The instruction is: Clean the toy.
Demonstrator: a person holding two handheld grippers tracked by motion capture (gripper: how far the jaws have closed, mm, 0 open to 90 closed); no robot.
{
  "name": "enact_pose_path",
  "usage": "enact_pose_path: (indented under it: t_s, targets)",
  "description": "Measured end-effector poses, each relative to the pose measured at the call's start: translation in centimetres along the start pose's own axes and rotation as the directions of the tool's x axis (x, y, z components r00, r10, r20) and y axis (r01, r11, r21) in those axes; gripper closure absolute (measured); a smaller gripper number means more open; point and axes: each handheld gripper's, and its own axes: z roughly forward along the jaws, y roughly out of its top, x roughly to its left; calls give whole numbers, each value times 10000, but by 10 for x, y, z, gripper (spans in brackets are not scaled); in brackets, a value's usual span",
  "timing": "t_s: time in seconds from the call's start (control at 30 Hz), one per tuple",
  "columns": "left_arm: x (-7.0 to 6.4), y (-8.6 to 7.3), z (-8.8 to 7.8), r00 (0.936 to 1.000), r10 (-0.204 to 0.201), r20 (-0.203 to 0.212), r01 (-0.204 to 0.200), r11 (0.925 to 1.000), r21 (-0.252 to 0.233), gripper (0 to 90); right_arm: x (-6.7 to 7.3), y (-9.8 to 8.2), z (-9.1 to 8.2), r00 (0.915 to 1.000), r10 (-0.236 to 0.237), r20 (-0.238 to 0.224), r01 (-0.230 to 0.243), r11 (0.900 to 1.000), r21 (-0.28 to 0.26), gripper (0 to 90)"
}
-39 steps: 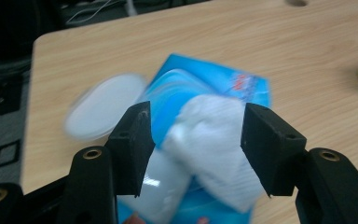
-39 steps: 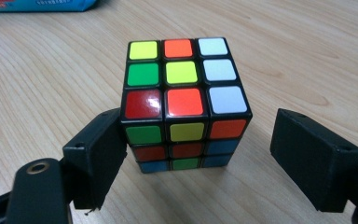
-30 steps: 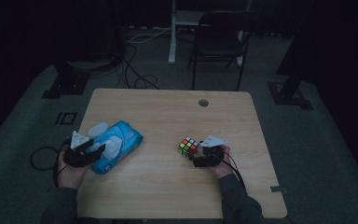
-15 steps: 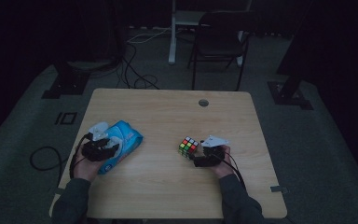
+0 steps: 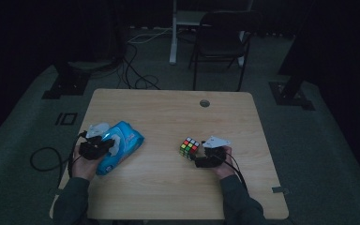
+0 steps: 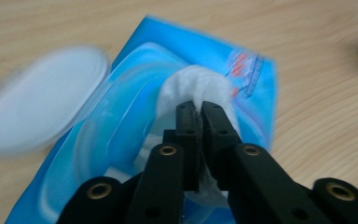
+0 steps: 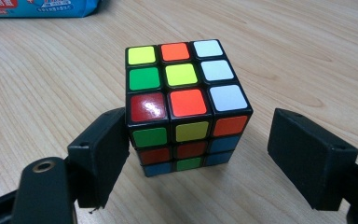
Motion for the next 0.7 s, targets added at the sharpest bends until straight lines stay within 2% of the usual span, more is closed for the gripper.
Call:
enact_pose_path:
  t_s: [0.1, 0.23, 0.3, 0.37, 0.4, 0.43, 0.47, 0.57, 0.63, 0.7]
  targets:
    - [-8, 6, -3, 9993, 340, 164, -337, 9993, -145, 881, 0, 0, 0, 10000, -25, 10, 25, 10000, -34, 214]
    - [-17, 11, -5, 9962, 531, 693, -507, 9981, -363, 880, 0, 0, 0, 10000, -22, 7, 22, 10000, -39, 214]
    - [-19, 11, -6, 9914, 558, 1181, -501, 9975, -506, 879, 0, 0, 0, 10000, -18, -10, 18, 10000, -47, 217]
    - [-22, 10, -6, 9886, 913, 1196, -869, 9954, -415, 871, 0, 0, 0, 10000, -25, -10, 25, 10000, -49, 218]
    - [-22, 9, -6, 9879, 971, 1206, -926, 9948, -423, 793, 0, 0, 0, 10000, -22, -14, 22, 10000, -46, 219]
    - [-20, 7, -6, 9888, 931, 1168, -875, 9948, -517, 793, 0, 0, 0, 10000, -22, -14, 22, 10000, -46, 219]
    - [-18, 6, -7, 9922, 786, 968, -729, 9955, -614, 635, 0, 0, 0, 10000, -20, -16, 20, 10000, -55, 220]
    - [-9, 4, -8, 9988, 437, 233, -421, 9969, -672, 583, 0, 0, -1, 10000, -26, -7, 26, 10000, -82, 220]
    - [-6, 4, -6, 9981, 508, -352, -525, 9974, -499, 520, 1, 0, -1, 10000, -29, -20, 29, 10000, -94, 222]
    - [-4, 4, -1, 9974, 565, -437, -579, 9979, -301, 507, 1, 0, 0, 10000, -45, -22, 45, 9999, -96, 223]
